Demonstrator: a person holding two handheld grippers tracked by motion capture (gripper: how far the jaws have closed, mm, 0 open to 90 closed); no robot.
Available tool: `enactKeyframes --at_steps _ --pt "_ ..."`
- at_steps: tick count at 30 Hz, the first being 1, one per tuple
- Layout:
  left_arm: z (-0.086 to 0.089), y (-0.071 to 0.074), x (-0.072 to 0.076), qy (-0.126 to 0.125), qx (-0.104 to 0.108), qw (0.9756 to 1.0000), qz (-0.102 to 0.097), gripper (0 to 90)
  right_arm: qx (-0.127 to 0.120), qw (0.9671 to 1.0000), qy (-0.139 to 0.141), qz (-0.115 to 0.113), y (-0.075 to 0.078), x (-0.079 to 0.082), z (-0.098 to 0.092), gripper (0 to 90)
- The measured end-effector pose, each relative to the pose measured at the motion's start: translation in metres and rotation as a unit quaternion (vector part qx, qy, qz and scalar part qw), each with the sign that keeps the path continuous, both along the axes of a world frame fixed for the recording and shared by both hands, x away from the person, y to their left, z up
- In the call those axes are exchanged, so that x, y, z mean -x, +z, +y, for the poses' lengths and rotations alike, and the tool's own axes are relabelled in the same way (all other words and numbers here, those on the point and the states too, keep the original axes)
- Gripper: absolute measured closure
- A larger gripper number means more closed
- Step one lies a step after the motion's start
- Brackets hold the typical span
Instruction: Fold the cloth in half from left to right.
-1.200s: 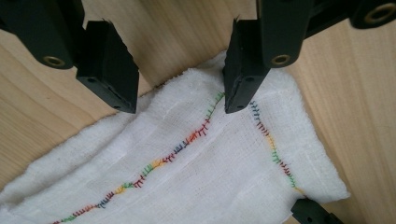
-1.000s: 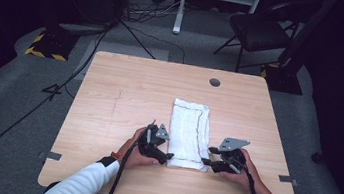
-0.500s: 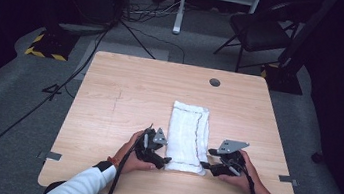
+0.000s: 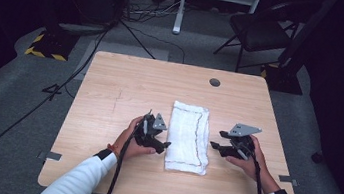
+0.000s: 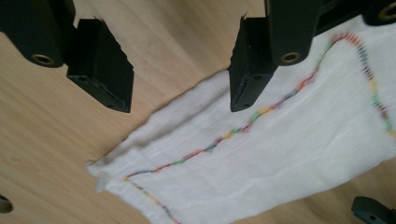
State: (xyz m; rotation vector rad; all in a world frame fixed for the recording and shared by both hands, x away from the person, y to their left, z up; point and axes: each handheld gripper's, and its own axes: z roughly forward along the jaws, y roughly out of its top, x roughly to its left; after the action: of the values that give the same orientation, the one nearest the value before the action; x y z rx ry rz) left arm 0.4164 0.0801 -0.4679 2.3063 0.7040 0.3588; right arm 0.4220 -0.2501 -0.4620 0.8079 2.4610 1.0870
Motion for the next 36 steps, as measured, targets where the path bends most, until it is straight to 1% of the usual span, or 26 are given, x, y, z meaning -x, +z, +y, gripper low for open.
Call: enactKeyframes --at_steps 1,2,3,4,5,6,8,11,12,13,14,15,17,18,20,21,22,23,24,25,26,27,31,34,35,36 --pt "0.000 0.001 -0.006 0.001 -0.001 1.0000 0.000 20.9 0.000 1.0000 -0.005 -0.002 0.001 -0.003 0.000 41.0" --pt "0.000 0.001 -0.006 0.001 -0.001 1.0000 0.000 20.9 0.001 1.0000 -0.008 -0.002 0.002 -0.008 0.001 41.0" --pt "0.000 0.002 -0.012 0.007 0.006 0.9999 -0.008 21.3 0.005 0.9999 -0.014 -0.003 0.002 -0.014 0.003 41.1" --pt "0.000 0.004 -0.022 0.015 0.008 0.9998 -0.004 21.3 0.006 0.9998 -0.020 -0.005 0.003 -0.017 0.004 41.4" --pt "0.000 0.004 -0.022 0.015 0.008 0.9998 -0.004 21.3 0.007 0.9997 -0.025 -0.005 0.003 -0.022 0.005 41.3" --pt "-0.001 0.004 -0.027 0.022 0.004 0.9997 -0.010 21.5 0.005 0.9996 -0.027 -0.004 0.003 -0.027 0.006 41.5" --pt "-0.002 0.004 -0.037 0.032 0.009 0.9994 -0.010 21.8 0.005 0.9992 -0.039 -0.006 0.002 -0.036 0.009 42.3" --pt "-0.006 0.001 -0.057 0.045 0.001 0.9989 -0.012 22.0 -0.004 0.9989 -0.046 0.002 0.002 -0.050 0.013 42.8" --pt "-0.008 0.000 -0.062 0.050 0.000 0.9987 -0.012 22.1 -0.006 0.9987 -0.050 0.005 0.002 -0.055 0.014 42.9" --pt "-0.008 0.000 -0.062 0.050 0.000 0.9987 -0.012 22.5 -0.006 0.9987 -0.050 0.005 0.002 -0.055 0.014 42.9" --pt "-0.009 -0.002 -0.068 0.055 0.000 0.9985 -0.007 22.7 -0.006 0.9985 -0.054 0.007 0.001 -0.063 0.018 43.4" --pt "-0.010 -0.003 -0.072 0.059 -0.001 0.9982 -0.005 22.7 -0.006 0.9985 -0.054 0.007 0.001 -0.063 0.018 43.4" --pt "-0.013 -0.005 -0.081 0.069 -0.007 0.9975 -0.007 24.7 -0.013 0.9980 -0.061 0.015 0.000 -0.075 0.024 44.4" --pt "-0.014 -0.006 -0.085 0.073 -0.008 0.9973 -0.006 25.1 -0.011 0.9979 -0.062 0.018 -0.001 -0.079 0.027 44.4" --pt "-0.015 -0.007 -0.099 0.094 -0.003 0.9955 0.000 25.8 -0.002 0.9979 -0.062 0.019 -0.003 -0.086 0.033 44.5" --pt "-0.015 -0.007 -0.099 0.094 -0.003 0.9955 0.000 25.9 -0.002 0.9979 -0.062 0.019 -0.003 -0.086 0.033 44.5" --pt "-0.016 -0.008 -0.102 0.101 0.000 0.9949 -0.001 25.9 0.020 0.9976 -0.066 0.012 -0.007 -0.093 0.040 44.8" --pt "-0.018 -0.008 -0.108 0.109 -0.003 0.9940 -0.009 25.7 0.021 0.9974 -0.067 0.014 -0.008 -0.095 0.042 44.8" --pt "-0.018 -0.008 -0.108 0.109 -0.003 0.9940 -0.009 25.6 0.021 0.9974 -0.067 0.014 -0.008 -0.095 0.042 44.8" --pt "-0.019 -0.008 -0.111 0.107 -0.001 0.9942 -0.006 25.7 0.018 0.9974 -0.068 0.013 -0.011 -0.101 0.046 45.1" --pt "-0.020 -0.009 -0.113 0.110 0.001 0.9940 -0.002 25.7 0.018 0.9974 -0.068 0.013 -0.011 -0.101 0.046 45.1" --pt "-0.024 -0.010 -0.117 0.107 -0.002 0.9943 -0.002 25.3 0.015 0.9973 -0.070 0.019 -0.013 -0.105 0.049 45.2" --pt "-0.029 -0.014 -0.121 0.100 -0.008 0.9949 0.004 25.0 0.025 0.9966 -0.075 0.022 -0.017 -0.111 0.054 45.1" --pt "-0.033 -0.018 -0.125 0.103 -0.018 0.9945 0.010 22.8 0.020 0.9958 -0.083 0.032 -0.020 -0.116 0.054 44.5" --pt "-0.033 -0.019 -0.126 0.106 -0.017 0.9942 0.010 21.0 0.013 0.9949 -0.089 0.046 -0.022 -0.120 0.052 43.6" --pt "-0.033 -0.019 -0.127 0.107 -0.016 0.9941 0.012 20.6 0.011 0.9947 -0.091 0.047 -0.024 -0.122 0.051 43.7"
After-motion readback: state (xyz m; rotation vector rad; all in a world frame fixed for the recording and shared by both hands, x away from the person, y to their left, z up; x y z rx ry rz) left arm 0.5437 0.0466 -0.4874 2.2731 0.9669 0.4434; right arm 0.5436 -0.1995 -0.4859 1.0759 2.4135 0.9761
